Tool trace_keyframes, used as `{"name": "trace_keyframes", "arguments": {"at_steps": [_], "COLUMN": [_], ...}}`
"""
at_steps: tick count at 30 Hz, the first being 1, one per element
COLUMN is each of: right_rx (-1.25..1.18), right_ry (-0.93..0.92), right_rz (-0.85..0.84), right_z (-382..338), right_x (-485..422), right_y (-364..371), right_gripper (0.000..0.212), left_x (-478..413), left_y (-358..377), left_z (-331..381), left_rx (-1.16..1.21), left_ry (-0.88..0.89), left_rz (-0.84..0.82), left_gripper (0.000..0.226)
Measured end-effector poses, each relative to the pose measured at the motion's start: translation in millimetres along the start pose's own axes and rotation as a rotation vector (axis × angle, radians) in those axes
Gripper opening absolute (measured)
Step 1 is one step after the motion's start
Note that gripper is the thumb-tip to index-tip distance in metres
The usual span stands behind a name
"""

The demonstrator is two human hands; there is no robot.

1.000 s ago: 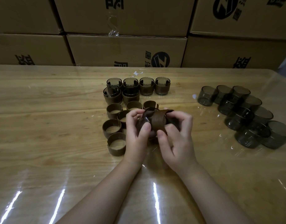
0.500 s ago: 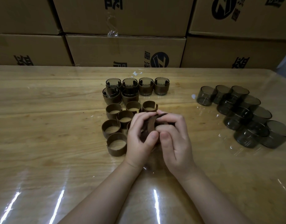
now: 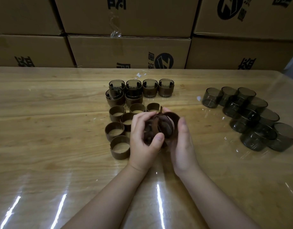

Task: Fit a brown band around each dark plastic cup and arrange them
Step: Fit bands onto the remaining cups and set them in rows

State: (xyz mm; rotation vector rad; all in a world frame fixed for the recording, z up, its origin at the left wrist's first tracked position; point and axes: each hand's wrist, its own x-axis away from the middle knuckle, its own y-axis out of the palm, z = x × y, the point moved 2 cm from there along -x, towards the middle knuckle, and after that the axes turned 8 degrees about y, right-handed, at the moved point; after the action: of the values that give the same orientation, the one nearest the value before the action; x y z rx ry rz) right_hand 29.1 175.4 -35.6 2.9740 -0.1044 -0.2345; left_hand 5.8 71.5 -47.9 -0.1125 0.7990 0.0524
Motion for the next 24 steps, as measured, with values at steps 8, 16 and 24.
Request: {"name": "trace_keyframes", "arguments": {"at_steps": [8,16,24], "right_rx": [0.044,0.043,0.013], "right_ry": [0.014,0.017,0.061], "right_rz": [0.034,0.069,0.126], "right_z": [1.5,3.3,7.9], "right_x": [-1.2,0.1,-1.4], "right_y": [-6.1,-3.5,-4.0], "right_gripper": [0.046,0.039,0.041], "left_x": [-1.1,0.2,1.5], "left_y": [3.9,2.8,3.0], "left_z": [2.7,1.8,5.1], "left_rx": [0.027,0.01,-0.061], "left_ry": [-0.034,-0.059,-0.007], "left_rz": [-0.091,-0.066,-0.052], "left_gripper": [0.089,0.061,0.053]}}
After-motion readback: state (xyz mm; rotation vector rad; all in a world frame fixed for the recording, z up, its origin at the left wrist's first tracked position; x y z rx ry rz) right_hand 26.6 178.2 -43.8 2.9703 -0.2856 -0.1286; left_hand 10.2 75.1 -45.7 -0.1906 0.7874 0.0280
